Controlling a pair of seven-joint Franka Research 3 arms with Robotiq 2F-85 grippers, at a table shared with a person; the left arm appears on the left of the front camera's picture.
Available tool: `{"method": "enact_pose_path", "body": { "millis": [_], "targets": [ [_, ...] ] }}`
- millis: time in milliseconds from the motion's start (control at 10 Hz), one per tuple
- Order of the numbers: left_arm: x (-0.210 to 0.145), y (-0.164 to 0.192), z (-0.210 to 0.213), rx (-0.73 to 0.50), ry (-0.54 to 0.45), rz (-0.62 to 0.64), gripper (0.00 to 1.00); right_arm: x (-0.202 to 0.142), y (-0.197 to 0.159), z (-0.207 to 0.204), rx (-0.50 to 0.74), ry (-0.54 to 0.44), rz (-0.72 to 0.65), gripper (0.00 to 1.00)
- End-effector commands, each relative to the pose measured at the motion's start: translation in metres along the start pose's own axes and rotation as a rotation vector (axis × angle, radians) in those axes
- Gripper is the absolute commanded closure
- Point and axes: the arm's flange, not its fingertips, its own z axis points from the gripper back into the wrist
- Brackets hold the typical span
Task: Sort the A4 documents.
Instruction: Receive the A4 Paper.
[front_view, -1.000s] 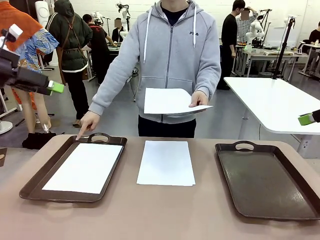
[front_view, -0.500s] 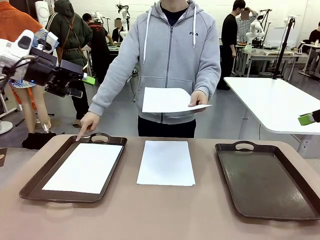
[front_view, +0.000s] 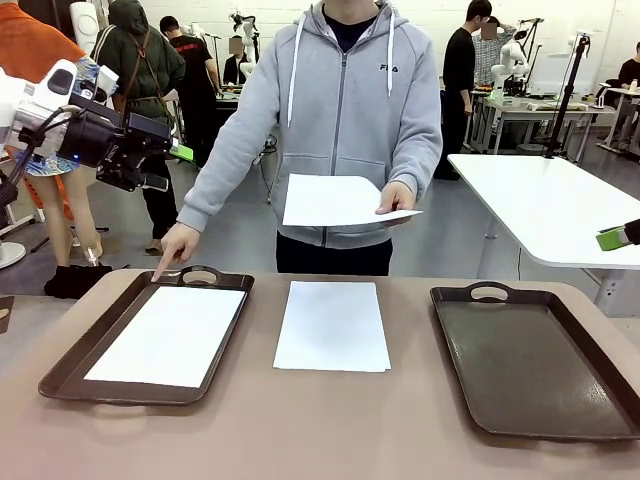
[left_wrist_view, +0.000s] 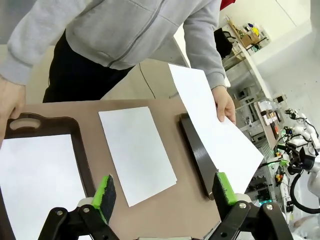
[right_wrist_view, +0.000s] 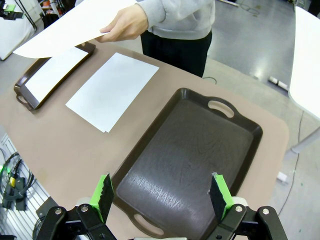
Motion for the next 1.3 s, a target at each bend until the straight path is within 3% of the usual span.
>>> {"method": "enact_pose_path", "body": {
  "millis": [0,500,1200],
  "targets": [
    [0.004,0.004,-0.009,-0.02,-0.003,0.081,0.0,0.0,0.0,-0.002,0.014,-0.003,0.0,0.0],
    [0.028,0.025,-0.09,-0.139,0.125,0.302,0.0,0.0,0.0,-0.002,0.014,-0.003,0.0,0.0],
    [0.044,0.006,-0.167,-0.494,0.223,0.473,0.0,0.0,0.0,-0.002,0.014,-0.003,0.0,0.0]
  ]
}}
